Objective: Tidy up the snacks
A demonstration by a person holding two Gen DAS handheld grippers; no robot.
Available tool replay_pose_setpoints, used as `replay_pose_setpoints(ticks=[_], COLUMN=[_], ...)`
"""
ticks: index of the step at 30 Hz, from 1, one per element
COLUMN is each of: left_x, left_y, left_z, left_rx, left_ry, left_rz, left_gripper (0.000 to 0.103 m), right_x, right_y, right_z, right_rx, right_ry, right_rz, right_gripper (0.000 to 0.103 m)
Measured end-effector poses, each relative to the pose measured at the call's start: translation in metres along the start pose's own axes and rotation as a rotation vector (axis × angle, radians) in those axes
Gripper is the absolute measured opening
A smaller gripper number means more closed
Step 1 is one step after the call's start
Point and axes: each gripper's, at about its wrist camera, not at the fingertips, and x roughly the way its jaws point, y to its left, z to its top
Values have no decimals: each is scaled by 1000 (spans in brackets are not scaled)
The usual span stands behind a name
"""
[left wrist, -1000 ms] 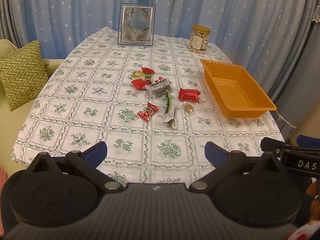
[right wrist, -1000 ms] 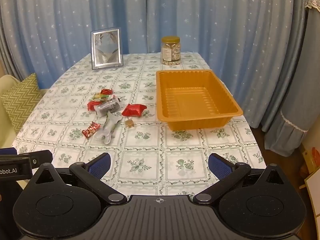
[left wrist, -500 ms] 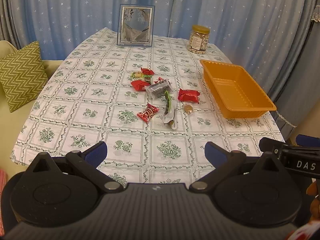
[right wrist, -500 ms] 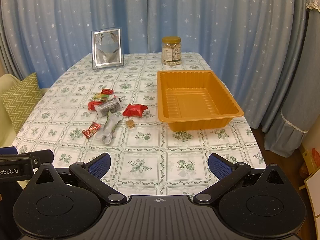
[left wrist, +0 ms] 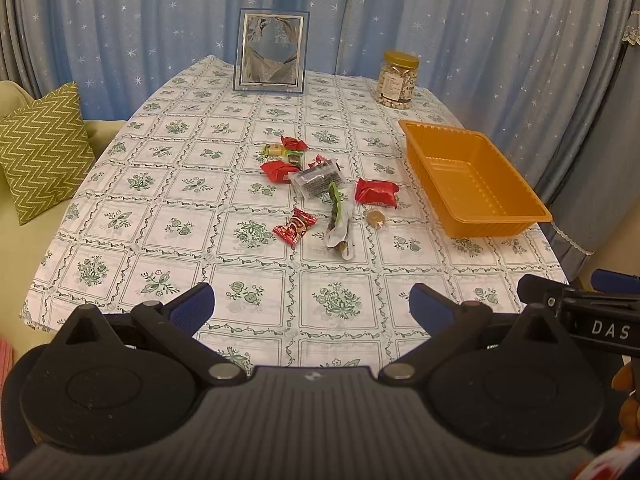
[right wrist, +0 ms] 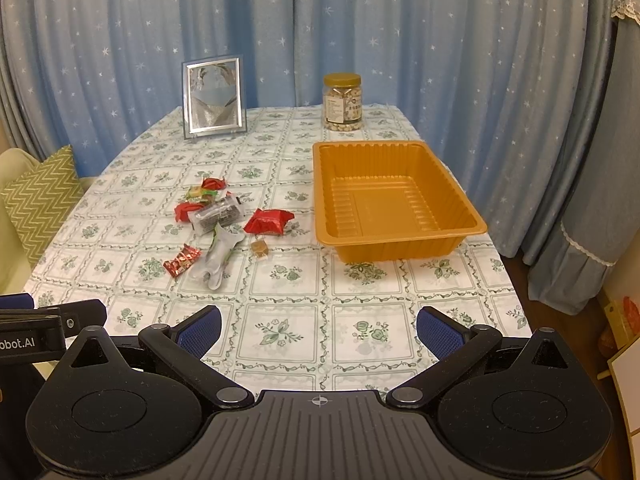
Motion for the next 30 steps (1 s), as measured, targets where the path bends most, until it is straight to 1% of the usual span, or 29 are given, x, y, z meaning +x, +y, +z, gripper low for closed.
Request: replay_pose_setpoints(ticks=[30], left_x=[0], left_y=[-1], left_z=[0], left_rx=[-1], left_ry=[0], left_rz=[-2], left_gripper=[103], right_x=[1], right_y=[-2], right_z=[0], right_rx=[3], right_ry=[0], right_rz=[1], right_gripper=[103])
